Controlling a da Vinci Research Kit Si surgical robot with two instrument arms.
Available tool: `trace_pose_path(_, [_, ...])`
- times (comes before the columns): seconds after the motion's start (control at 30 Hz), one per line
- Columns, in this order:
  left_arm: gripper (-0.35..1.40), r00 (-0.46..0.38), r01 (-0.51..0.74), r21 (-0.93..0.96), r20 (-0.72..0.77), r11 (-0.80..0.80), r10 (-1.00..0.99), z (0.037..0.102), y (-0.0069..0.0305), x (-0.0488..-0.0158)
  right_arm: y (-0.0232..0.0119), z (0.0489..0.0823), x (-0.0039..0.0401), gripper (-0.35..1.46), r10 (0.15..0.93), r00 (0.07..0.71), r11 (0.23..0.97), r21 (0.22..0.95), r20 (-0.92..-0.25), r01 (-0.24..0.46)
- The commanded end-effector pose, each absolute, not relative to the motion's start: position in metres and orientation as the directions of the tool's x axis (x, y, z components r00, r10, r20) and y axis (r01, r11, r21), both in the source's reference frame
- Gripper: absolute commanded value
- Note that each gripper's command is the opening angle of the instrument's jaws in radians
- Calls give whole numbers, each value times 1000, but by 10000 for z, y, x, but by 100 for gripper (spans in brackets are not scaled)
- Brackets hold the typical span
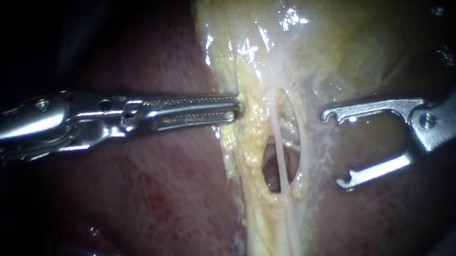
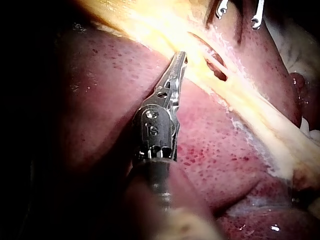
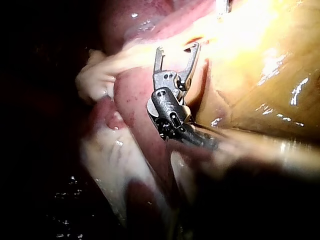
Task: Grabbing gallbladder
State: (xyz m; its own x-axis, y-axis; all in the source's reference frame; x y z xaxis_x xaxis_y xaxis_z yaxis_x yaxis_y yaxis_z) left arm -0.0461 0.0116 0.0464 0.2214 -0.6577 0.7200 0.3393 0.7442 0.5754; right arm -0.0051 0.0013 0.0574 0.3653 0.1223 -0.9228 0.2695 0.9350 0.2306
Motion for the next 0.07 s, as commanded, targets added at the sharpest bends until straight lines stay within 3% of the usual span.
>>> trace_pose_path(0.03, [-35, 221, 340, 575, 720, 744, -658, 465, 116, -461, 13, 574, -51, 60, 122, 365, 935, 230, -923, 270])
trace_pose_path(0.07, [-35, 221, 340, 575, 720, 744, -658, 465, 116, -461, 13, 574, -51, 60, 122, 365, 935, 230, -923, 270])
